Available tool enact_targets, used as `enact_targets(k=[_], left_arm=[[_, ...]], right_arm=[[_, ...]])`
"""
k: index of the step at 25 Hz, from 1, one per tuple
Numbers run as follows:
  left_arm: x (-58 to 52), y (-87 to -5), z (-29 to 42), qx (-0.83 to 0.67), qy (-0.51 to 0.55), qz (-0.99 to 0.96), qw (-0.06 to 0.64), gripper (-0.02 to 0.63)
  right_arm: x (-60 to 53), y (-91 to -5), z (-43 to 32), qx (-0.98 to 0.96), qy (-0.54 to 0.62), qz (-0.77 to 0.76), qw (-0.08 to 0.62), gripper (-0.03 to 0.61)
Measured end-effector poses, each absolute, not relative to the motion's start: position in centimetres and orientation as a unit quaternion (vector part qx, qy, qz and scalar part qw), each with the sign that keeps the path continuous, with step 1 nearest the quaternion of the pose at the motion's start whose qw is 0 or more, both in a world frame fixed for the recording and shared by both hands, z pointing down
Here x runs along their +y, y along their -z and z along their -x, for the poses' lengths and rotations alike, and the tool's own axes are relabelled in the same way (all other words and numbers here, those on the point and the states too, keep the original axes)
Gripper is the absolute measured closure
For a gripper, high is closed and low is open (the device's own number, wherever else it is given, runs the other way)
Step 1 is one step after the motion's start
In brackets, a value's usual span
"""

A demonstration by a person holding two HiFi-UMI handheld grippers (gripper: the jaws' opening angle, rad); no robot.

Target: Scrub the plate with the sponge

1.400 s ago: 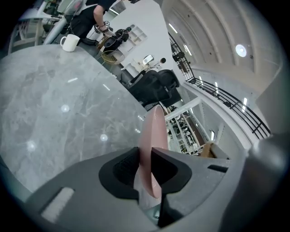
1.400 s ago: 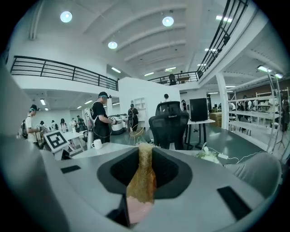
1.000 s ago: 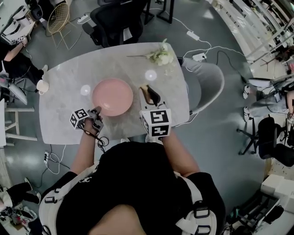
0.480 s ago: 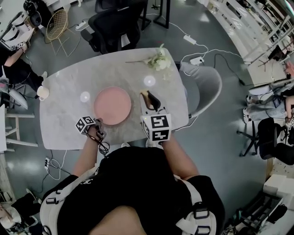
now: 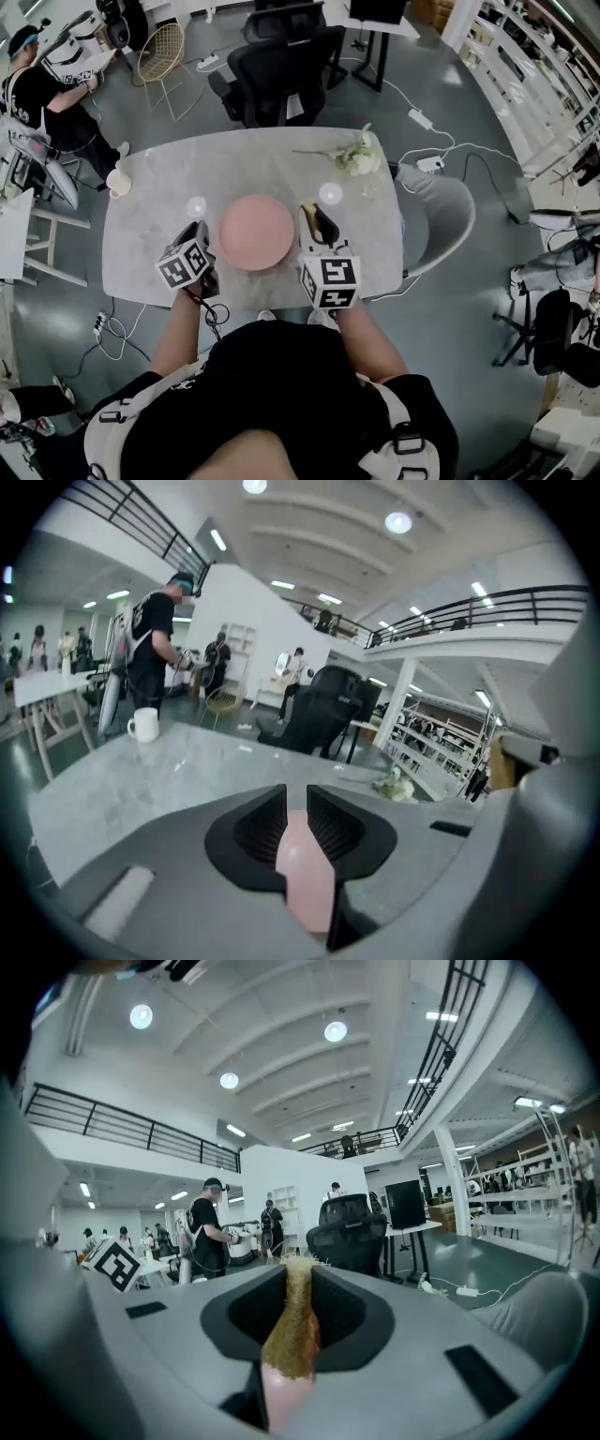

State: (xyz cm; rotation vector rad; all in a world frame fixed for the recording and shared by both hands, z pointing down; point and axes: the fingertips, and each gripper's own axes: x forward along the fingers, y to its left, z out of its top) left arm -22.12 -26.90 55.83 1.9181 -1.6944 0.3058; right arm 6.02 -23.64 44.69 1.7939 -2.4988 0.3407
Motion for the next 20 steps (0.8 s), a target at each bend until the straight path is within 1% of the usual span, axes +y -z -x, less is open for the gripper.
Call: enact_targets(k=[2, 4, 7, 8, 11, 13, 17, 20], left_arm=[[-26.7, -51.0, 21.3, -0.631, -0.089, -0.739, 0.217, 0.550], [-25.9, -46.4, 20.5, -0.631, -0.062, -0.757, 0.161, 0.570], [-24.3, -40.4, 19.5, -0.622, -0.027, -0.777, 0.094, 0.595], [-23.8, -38.8, 19.1, -0.620, -0.022, -0.782, 0.070, 0.606], [-22.8, -36.2, 18.1, -0.614, -0.024, -0.789, 0.010, 0.608], [-22.7, -36.3, 17.5, -0.609, -0.030, -0.793, 0.003, 0.609], [-22.9, -37.9, 16.7, -0.598, -0.035, -0.800, 0.043, 0.609], [-23.1, -38.2, 16.5, -0.595, -0.038, -0.801, 0.054, 0.609]], right_arm=[[-23.6, -43.7, -5.5, -0.812, -0.110, -0.573, -0.006, 0.502], [-23.6, -43.0, -5.0, -0.816, -0.097, -0.570, -0.012, 0.502], [-23.5, -42.1, -4.4, -0.820, -0.077, -0.567, -0.018, 0.502], [-23.5, -41.9, -4.3, -0.820, -0.074, -0.567, -0.021, 0.502], [-23.7, -41.6, -4.1, -0.822, -0.069, -0.565, -0.024, 0.503], [-23.9, -41.6, -4.2, -0.822, -0.065, -0.566, -0.020, 0.503], [-23.7, -41.2, -4.6, -0.820, -0.058, -0.569, -0.018, 0.503], [-23.8, -40.8, -5.1, -0.817, -0.052, -0.574, -0.020, 0.503]])
